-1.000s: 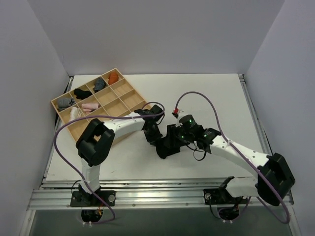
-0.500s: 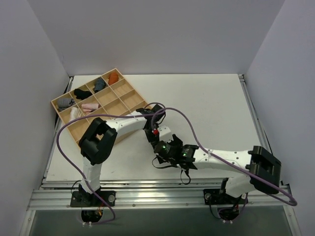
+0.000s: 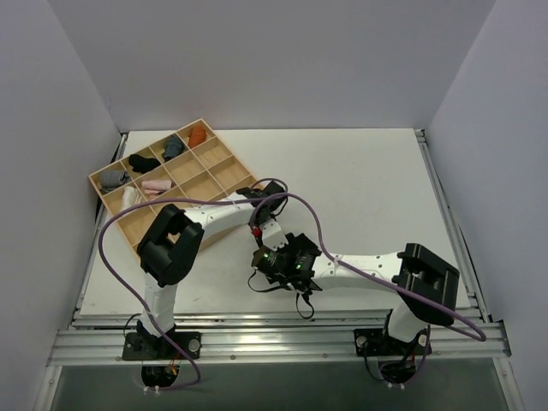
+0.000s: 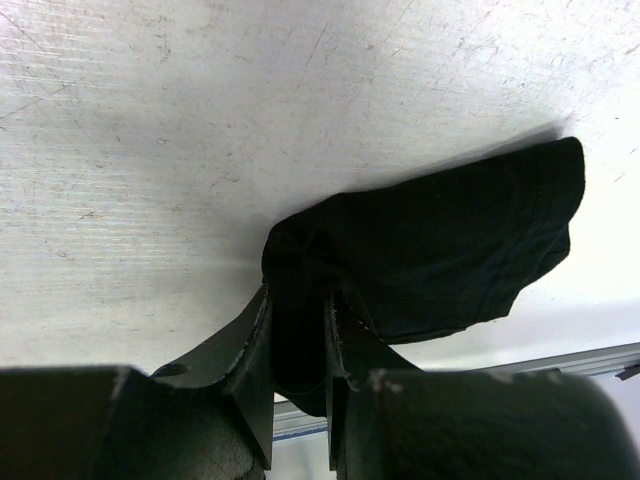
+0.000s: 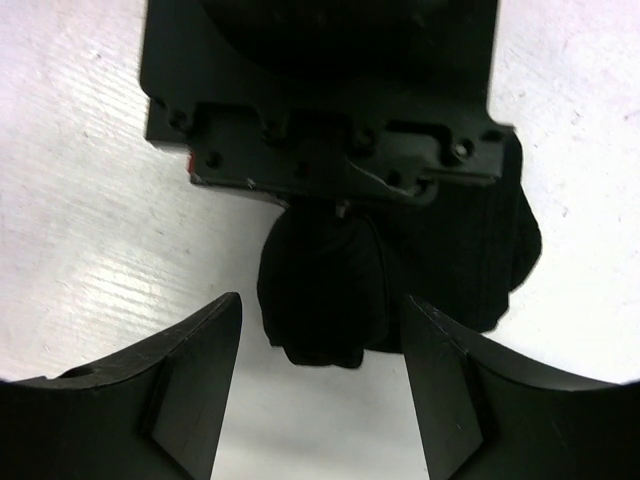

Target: Roll the underwear

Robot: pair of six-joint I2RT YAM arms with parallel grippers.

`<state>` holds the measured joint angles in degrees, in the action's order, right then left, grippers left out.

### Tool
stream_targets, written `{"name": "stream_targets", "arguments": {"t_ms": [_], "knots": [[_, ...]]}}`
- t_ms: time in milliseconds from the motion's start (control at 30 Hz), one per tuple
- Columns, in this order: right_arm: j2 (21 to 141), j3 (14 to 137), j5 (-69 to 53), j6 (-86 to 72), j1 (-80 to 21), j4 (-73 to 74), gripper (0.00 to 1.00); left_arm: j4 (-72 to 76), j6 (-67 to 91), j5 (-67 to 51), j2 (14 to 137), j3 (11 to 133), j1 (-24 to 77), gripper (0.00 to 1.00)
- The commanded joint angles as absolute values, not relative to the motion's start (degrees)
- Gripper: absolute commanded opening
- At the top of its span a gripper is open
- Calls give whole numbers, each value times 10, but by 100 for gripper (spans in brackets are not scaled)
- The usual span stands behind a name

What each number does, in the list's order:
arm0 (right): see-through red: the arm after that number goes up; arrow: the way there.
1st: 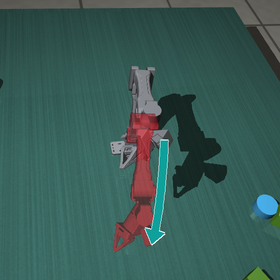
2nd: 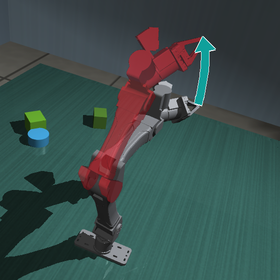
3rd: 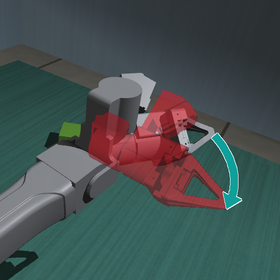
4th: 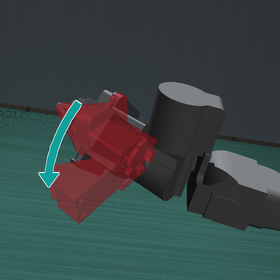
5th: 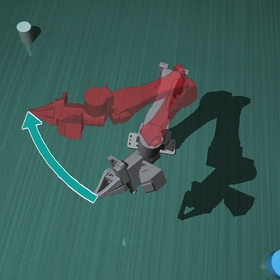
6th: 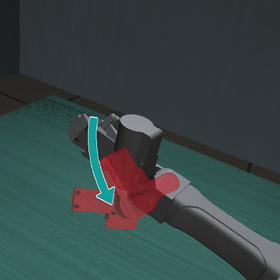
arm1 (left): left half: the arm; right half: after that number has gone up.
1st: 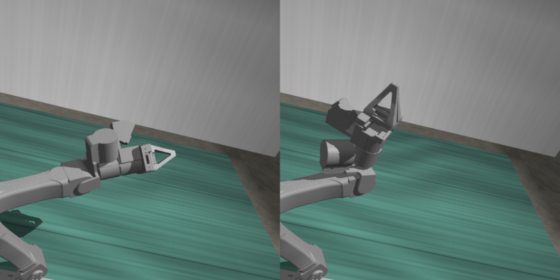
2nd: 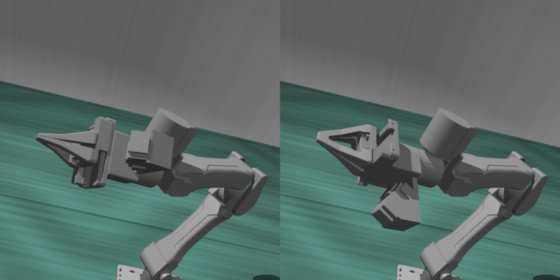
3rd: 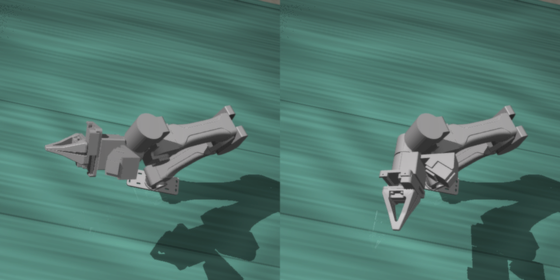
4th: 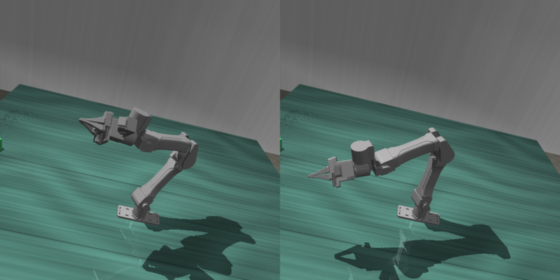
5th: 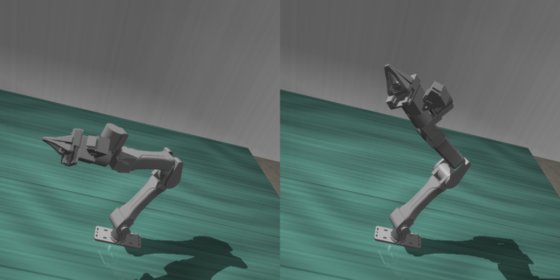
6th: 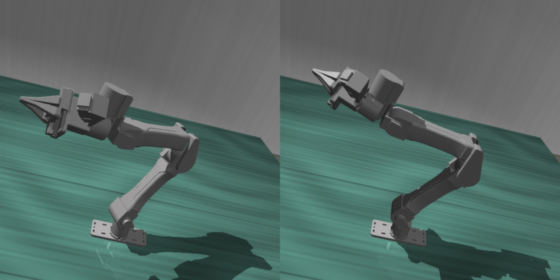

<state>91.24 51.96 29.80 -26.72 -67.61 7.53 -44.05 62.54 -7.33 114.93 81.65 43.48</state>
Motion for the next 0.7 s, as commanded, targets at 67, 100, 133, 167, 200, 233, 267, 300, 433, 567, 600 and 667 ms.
{"name": "stream_targets", "arguments": {"t_ms": [67, 100, 133, 167, 200, 233, 267, 300, 433, 567, 600, 667], "knots": [[955, 545, 308, -229, -688, 94, 60, -509, 614, -46, 1199, 788, 452, 12], [960, 546, 310, -228, -689, 94, 60, -509, 613, -47, 1201, 788, 452, 12], [963, 547, 312, -225, -689, 93, 60, -510, 613, -47, 1201, 789, 451, 12], [969, 548, 314, -222, -689, 92, 60, -510, 613, -47, 1201, 789, 452, 12], [973, 549, 316, -220, -688, 93, 60, -511, 613, -48, 1201, 789, 451, 12], [983, 550, 316, -216, -688, 91, 60, -509, 613, -48, 1201, 789, 452, 12], [990, 551, 318, -212, -688, 93, 60, -511, 613, -48, 1202, 789, 452, 12], [1000, 561, 318, -213, -686, 102, 60, -512, 613, -48, 1202, 789, 451, 12], [1035, 577, 312, -209, -685, 112, 60, -517, 613, -47, 1202, 790, 451, 12], [1042, 576, 309, -235, -682, 126, 57, -523, 613, -44, 1201, 790, 450, 12], [1043, 576, 312, -252, -682, 138, 56, -524, 613, -43, 1201, 788, 450, 12], [1044, 570, 307, -264, -679, 144, 54, -525, 613, -43, 1202, 786, 448, 12]]}}
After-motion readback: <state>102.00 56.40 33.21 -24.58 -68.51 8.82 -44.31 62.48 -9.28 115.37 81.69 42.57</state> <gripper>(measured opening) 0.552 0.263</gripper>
